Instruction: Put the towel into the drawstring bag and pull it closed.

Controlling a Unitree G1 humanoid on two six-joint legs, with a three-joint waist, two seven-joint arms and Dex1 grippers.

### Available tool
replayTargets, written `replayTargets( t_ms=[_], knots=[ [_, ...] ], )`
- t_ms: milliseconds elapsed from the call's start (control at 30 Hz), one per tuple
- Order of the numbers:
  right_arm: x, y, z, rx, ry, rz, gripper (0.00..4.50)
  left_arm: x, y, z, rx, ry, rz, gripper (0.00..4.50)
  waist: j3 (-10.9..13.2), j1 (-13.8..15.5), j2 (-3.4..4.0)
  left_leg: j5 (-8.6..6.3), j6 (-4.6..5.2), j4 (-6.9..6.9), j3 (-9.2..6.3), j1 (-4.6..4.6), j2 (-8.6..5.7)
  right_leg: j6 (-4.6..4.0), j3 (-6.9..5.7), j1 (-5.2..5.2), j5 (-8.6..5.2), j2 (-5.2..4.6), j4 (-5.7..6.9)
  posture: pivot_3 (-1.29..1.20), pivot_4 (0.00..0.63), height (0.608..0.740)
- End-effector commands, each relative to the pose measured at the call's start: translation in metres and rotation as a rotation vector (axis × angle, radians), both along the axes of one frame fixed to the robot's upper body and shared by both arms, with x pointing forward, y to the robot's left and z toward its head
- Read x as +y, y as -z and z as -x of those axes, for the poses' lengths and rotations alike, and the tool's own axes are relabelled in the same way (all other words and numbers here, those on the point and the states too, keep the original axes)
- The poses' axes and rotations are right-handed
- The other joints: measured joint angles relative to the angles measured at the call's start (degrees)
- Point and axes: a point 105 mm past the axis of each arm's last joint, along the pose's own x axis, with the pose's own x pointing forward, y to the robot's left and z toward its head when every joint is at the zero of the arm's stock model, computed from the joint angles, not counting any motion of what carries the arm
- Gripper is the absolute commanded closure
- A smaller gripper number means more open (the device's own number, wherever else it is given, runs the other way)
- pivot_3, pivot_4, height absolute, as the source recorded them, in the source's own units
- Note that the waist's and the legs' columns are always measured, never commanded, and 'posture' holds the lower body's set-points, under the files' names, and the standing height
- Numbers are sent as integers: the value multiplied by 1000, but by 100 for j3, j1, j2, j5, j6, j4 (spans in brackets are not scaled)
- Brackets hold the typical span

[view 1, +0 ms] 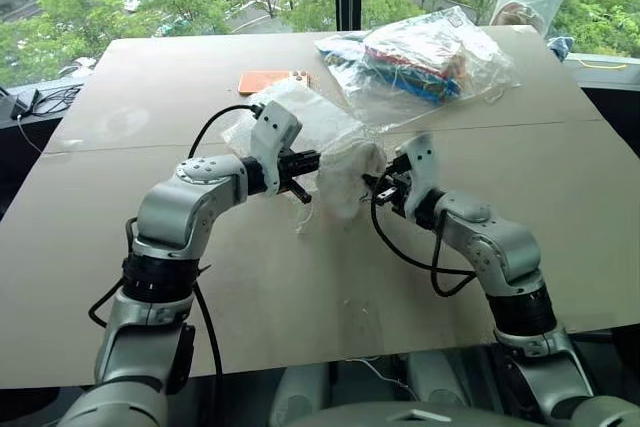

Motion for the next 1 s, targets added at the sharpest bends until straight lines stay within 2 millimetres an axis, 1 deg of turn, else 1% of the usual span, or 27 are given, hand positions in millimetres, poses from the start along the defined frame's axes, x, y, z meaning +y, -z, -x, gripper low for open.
replayTargets(
  t_ms=[33, 100, 233, 300, 367, 433, 533, 600, 633, 700, 733, 767, 800, 933, 1000],
  knots=[
    [1, -5, 4, 23, 2, -4, 4490, 2, -21, -1, -94, 0, -14, 4500, 0, -3, 0, 0, 0, 0, 1, -6, -2, 0, 1, -5, 0, -1, 0, 0, 150, 740],
    [3, -7, 5, 55, -1, -40, 4490, 2, -20, 0, -111, 9, -29, 4500, 0, -7, 0, 0, 0, 0, 0, -8, -2, 0, 1, -9, 0, -1, 0, 0, 150, 740],
    [21, -28, 10, 59, -68, -200, 4490, -3, -14, 8, -140, 49, -72, 4500, 2, -41, 3, -13, 22, -5, -3, -8, 1, 0, 1, -12, 0, 1, 1, 0, 150, 740],
    [29, -36, 14, 79, -107, -289, 4490, -6, -11, 12, -160, 74, -94, 4500, 2, -44, 3, -13, 22, -5, -3, -8, 0, 0, 1, -13, 0, 1, 2, 0, 150, 740],
    [36, -45, 16, 122, -130, -413, 4490, -9, -8, 18, -164, 99, -99, 4500, 3, -53, 6, -13, 22, -6, -3, -8, 1, 0, 2, -15, 0, 1, 2, 0, 150, 740],
    [38, -43, 14, 160, -123, -449, 4490, -10, -7, 21, -172, 116, -94, 4500, 4, -48, 7, -13, 23, -7, -4, -8, 3, 0, 1, -15, 0, 1, 2, 0, 150, 740],
    [39, -37, 5, 218, -70, -501, 4490, -10, -8, 26, -162, 141, -74, 4500, 5, -45, 9, -14, 23, -7, -4, -8, 1, 0, 1, -15, 0, 0, 2, 0, 150, 740],
    [40, -35, 2, 232, -60, -515, 4490, -11, -13, 28, -178, 162, -51, 4500, 6, -42, 10, -14, 23, -7, -4, -8, -1, 0, 0, -15, 0, 0, 3, 0, 150, 740],
    [43, -34, 2, 235, -69, -507, 4490, -12, -17, 28, -189, 161, -36, 4500, 6, -46, 11, -13, 23, -7, -4, -8, 0, 0, 0, -15, 0, 0, 3, 0, 150, 740],
    [52, -26, 2, 249, -87, -464, 4490, -16, -33, 23, -217, 138, 41, 4500, 7, -51, 12, -14, 23, -7, -3, -8, -1, 0, 1, -16, 0, 0, 4, 0, 150, 740],
    [56, -19, 2, 231, -92, -387, 4490, -19, -42, 22, -215, 137, 93, 4500, 7, -51, 12, -14, 23, -7, -3, -8, -1, 0, 1, -16, 0, 0, 4, 0, 150, 740],
    [59, -14, 3, 221, -99, -350, 4490, -20, -47, 21, -214, 141, 123, 4500, 7, -55, 12, -14, 23, -7, -3, -8, -1, 0, 0, -16, 0, 1, 4, 0, 150, 740],
    [62, -15, 4, 219, -111, -359, 4490, -21, -49, 22, -208, 149, 132, 4500, 8, -57, 12, -13, 23, -7, -3, -8, -2, 0, 1, -16, 0, 1, 4, 0, 150, 740],
    [70, -23, 5, 181, -162, -372, 4490, -22, -38, 28, -178, 171, 112, 4500, 8, -106, 14, -13, 23, -5, 4, -7, -7, 0, 6, -18, 0, 2, 10, 0, 150, 740],
    [71, -32, 1, 189, -146, -467, 4490, -21, -31, 33, -147, 177, 112, 4500, 9, -95, 15, -13, 22, -7, 3, -6, -5, 0, 6, -21, 0, 3, 10, 0, 150, 740]
  ],
)
